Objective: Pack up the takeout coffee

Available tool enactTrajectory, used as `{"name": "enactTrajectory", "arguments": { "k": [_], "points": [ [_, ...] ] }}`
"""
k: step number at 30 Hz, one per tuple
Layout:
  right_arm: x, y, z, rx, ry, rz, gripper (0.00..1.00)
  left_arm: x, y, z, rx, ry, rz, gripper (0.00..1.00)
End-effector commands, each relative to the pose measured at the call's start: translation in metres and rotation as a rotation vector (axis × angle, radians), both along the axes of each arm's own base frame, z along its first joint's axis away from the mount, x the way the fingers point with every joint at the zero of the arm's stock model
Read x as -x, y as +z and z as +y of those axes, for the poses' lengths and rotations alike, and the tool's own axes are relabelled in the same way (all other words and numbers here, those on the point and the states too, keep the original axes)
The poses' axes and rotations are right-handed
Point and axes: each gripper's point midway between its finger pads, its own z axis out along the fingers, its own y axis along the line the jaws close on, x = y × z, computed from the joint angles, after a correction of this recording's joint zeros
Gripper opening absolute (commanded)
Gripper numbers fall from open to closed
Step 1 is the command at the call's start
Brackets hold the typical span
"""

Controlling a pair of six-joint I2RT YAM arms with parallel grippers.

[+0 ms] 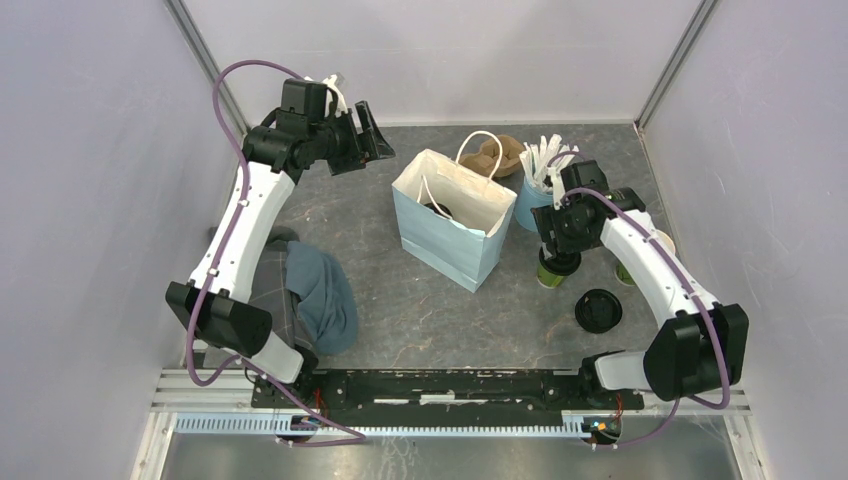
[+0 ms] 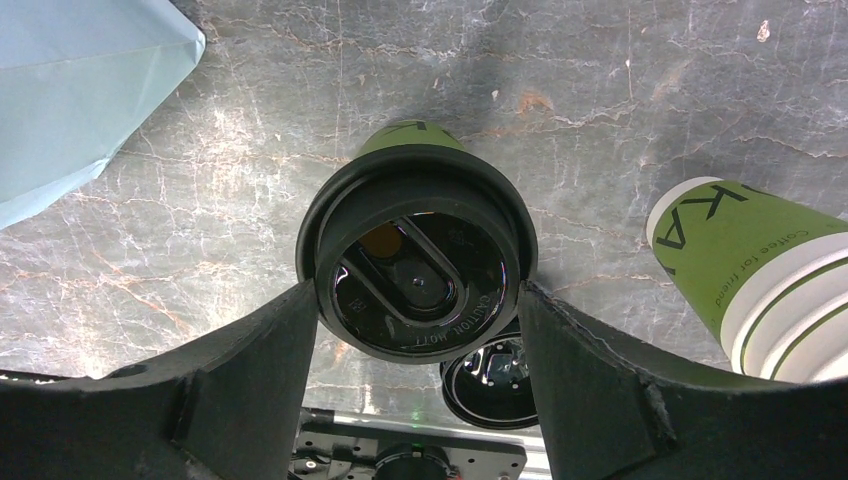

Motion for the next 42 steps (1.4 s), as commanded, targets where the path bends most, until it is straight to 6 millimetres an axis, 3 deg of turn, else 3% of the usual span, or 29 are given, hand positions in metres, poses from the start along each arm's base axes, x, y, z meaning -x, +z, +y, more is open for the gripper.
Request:
{"name": "enactTrajectory", "arguments": {
  "k": [1, 14, 21, 26, 32, 35, 42],
  "points": [
    [-0.002, -0.006, -0.002, 0.023, 0.006, 0.002, 0.79, -0.003, 0.020, -0.005, 0.028, -0.024, -0.065, 0.79],
    [0.003, -0.015, -0.003, 0.045, 0.006, 0.022, 0.79, -0.007, 0.016, -0.003, 0.002, -0.016, -0.059, 0.79],
    [0.002, -0.008, -0.004, 0.069, 0.009, -0.002, 0.70, -0.017, 0.013, -0.006, -0.007, -0.023, -0.052, 0.77],
    [-0.007, 0.027, -0.003, 0.048, -0.004, -0.104, 0.60, -0.029, 0.016, -0.019, -0.024, -0.052, -0.075, 0.75],
    [-0.008, 0.073, -0.001, 0.000, -0.024, -0.251, 0.56, -0.037, 0.002, -0.044, -0.124, -0.117, -0.077, 0.77],
    [-0.006, 0.102, -0.004, -0.012, -0.029, -0.335, 0.49, -0.038, -0.009, -0.053, -0.202, -0.134, -0.085, 0.75],
    [0.000, 0.191, 0.006, -0.123, 0.023, -0.593, 0.42, -0.037, -0.030, -0.052, -0.353, -0.108, -0.072, 0.55]
  ]
}}
